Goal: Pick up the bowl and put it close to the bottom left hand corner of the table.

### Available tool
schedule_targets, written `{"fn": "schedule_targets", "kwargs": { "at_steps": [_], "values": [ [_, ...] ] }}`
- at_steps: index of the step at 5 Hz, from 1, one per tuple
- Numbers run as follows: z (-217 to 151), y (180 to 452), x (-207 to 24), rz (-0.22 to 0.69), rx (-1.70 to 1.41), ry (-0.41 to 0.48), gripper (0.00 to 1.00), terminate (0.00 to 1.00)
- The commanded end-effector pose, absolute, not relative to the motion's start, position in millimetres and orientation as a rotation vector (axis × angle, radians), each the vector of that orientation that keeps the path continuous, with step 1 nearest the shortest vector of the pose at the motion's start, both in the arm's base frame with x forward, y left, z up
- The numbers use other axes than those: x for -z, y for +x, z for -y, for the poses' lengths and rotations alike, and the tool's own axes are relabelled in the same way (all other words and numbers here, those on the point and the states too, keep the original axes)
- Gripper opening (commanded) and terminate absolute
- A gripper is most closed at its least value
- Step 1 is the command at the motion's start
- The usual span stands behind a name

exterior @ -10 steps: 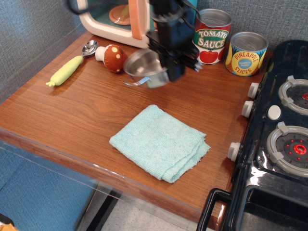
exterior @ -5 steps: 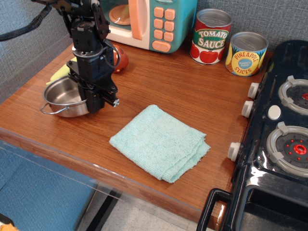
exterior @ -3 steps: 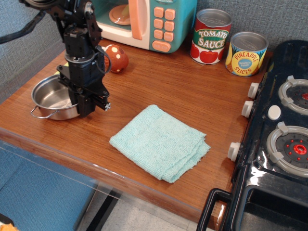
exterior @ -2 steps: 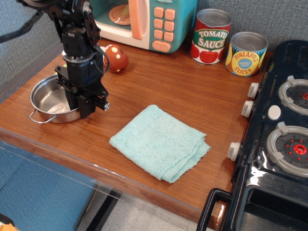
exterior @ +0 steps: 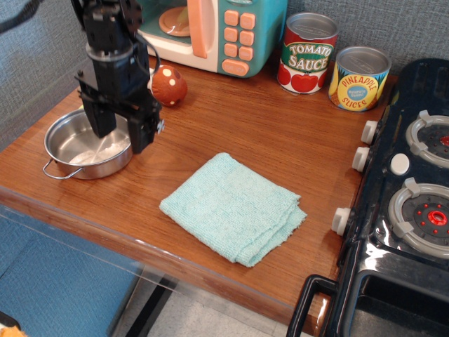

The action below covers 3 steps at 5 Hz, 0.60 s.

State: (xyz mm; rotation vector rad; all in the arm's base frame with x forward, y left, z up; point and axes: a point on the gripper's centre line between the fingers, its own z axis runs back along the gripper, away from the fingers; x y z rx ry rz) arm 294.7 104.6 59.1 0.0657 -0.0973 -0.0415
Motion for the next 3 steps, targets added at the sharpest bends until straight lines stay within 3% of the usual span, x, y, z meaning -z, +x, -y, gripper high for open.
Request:
{"fn": "schedule_targets", "kwargs": {
  "at_steps": [1, 2, 3],
  "values": [
    [-105.6, 296.5, -91.1, 0.170, 0.001, 0.044, 1.00, 0.00],
    [-105.6, 296.5, -91.1, 0.170, 0.001, 0.044, 1.00, 0.00],
    [-105.6, 296.5, -91.1, 0.170, 0.001, 0.044, 1.00, 1.00]
  ]
}}
